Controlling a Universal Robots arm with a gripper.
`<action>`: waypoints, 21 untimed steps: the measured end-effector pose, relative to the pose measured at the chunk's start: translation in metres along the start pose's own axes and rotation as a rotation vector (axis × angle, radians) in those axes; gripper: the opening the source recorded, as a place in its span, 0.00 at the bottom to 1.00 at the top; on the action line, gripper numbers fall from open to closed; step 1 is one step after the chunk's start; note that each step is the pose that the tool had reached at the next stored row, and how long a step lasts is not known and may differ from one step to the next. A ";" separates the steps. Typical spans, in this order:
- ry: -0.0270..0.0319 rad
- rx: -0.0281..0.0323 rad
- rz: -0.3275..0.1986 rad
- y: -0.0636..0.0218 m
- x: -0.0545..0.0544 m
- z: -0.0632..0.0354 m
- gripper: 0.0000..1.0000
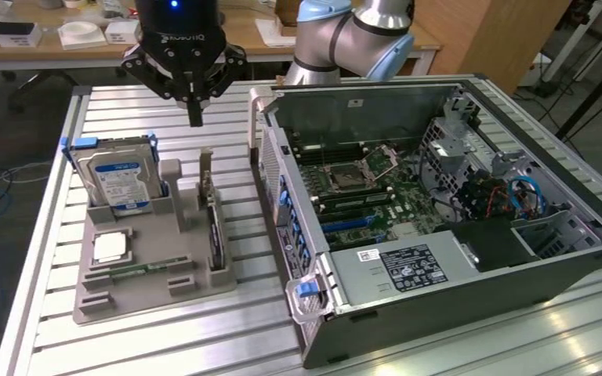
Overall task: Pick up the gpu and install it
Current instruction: 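Pick up the gpu and move the gpu toward the slot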
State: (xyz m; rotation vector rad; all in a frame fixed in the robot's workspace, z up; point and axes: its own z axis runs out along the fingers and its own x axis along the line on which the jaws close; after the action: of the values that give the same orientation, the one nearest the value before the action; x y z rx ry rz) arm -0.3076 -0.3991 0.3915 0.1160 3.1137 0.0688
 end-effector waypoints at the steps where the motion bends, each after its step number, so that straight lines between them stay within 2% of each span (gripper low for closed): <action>1: -0.0001 0.0000 0.000 0.0000 0.000 0.0000 0.11; 10: 0.0000 0.0000 0.000 -0.0072 -0.001 -0.0003 0.11; 15: 0.0000 0.0001 0.000 -0.0079 -0.001 -0.0003 0.11; 17: 0.0000 0.0001 0.000 -0.0079 -0.001 -0.0003 0.23; 18: 0.0000 0.0001 0.000 -0.0079 -0.001 -0.0003 0.23; 20: -0.0001 0.0001 0.000 -0.0079 -0.001 -0.0003 0.35; 21: -0.0001 0.0001 0.000 -0.0079 -0.001 -0.0003 0.35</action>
State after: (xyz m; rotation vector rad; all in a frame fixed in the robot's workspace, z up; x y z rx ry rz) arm -0.3076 -0.4071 0.3914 0.1160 3.1137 0.0687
